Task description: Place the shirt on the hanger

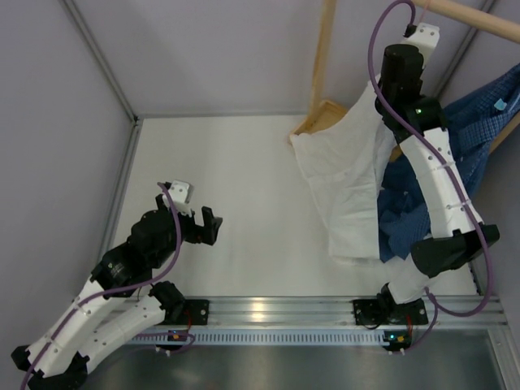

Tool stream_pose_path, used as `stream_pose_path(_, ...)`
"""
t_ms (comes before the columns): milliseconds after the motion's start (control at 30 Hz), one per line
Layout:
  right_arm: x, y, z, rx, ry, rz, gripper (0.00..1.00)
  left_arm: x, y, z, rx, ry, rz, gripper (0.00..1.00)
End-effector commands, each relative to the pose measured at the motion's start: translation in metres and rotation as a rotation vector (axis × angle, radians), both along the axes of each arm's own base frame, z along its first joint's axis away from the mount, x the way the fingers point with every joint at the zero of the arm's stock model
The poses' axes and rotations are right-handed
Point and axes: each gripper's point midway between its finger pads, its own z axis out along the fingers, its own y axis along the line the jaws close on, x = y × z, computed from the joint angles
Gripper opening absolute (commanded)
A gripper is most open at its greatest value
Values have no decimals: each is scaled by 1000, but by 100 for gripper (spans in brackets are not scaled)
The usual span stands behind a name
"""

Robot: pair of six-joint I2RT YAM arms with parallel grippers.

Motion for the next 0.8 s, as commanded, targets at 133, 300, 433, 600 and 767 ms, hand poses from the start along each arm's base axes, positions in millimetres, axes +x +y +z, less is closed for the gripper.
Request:
stream_pose_path(133, 9, 17, 34, 100, -157, 26, 0, 7, -2, 7, -27, -28, 17, 98)
stream_pose_path(300, 16, 35, 47, 158, -208, 15, 0, 11, 5, 8, -22, -32, 52, 98)
stream_pose_path(433, 19, 45, 57, 211, -260, -22, 0, 17, 15, 9, -28, -30, 106, 98)
stream_pose_path(600, 12, 37, 55, 228, -298, -175, 0, 21, 16, 6, -28, -16, 114, 98)
stream_pose_path(767, 8, 32, 48, 284, -329, -226, 0, 20, 18, 7, -32, -20, 121, 98)
